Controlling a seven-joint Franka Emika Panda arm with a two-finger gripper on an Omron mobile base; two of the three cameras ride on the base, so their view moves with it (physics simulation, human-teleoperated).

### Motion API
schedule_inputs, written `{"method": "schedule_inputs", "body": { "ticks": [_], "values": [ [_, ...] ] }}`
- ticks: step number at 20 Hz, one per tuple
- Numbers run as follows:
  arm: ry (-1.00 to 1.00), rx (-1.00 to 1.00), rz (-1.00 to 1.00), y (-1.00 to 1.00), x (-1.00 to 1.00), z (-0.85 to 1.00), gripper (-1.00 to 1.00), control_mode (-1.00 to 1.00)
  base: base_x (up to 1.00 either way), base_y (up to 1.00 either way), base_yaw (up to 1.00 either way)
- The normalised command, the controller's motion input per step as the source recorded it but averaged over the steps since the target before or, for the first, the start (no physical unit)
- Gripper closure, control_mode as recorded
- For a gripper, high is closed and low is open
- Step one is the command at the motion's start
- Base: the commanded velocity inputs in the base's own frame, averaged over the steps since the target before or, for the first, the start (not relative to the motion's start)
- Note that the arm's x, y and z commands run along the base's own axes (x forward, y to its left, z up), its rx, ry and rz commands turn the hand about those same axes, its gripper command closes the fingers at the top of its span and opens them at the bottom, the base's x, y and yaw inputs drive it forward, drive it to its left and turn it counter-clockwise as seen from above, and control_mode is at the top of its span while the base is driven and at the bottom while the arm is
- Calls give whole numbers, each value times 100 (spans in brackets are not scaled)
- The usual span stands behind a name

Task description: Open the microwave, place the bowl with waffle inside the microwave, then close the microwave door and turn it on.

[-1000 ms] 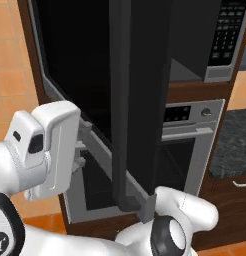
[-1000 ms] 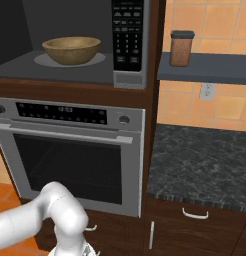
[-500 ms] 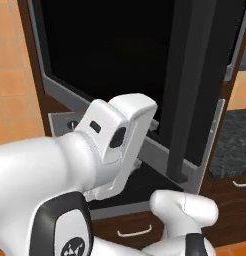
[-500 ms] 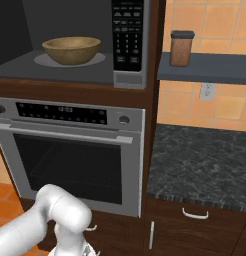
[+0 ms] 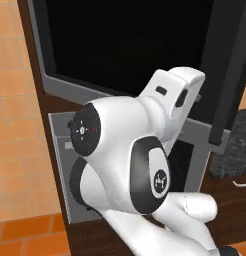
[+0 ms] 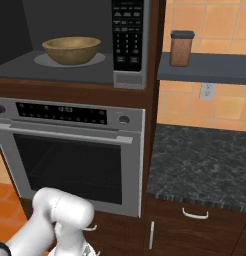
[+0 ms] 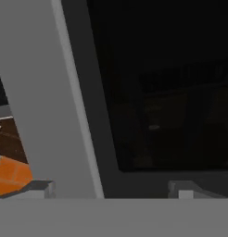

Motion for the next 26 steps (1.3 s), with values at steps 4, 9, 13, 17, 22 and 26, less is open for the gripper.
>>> {"method": "schedule_inputs", "body": {
  "ticks": [4,9,13,17,22,26],
  "values": [
    [2,3,26,-77,100,-5,-100,-100,0,0,0],
    [10,6,34,-56,100,10,-100,-100,0,0,0],
    [7,1,34,-43,100,0,-100,-100,0,0,0],
    [6,0,30,-2,89,0,-100,-100,0,0,0],
    [4,0,21,0,80,0,-100,-100,0,0,0],
    [4,0,17,0,81,0,-100,-100,0,0,0]
  ]
}}
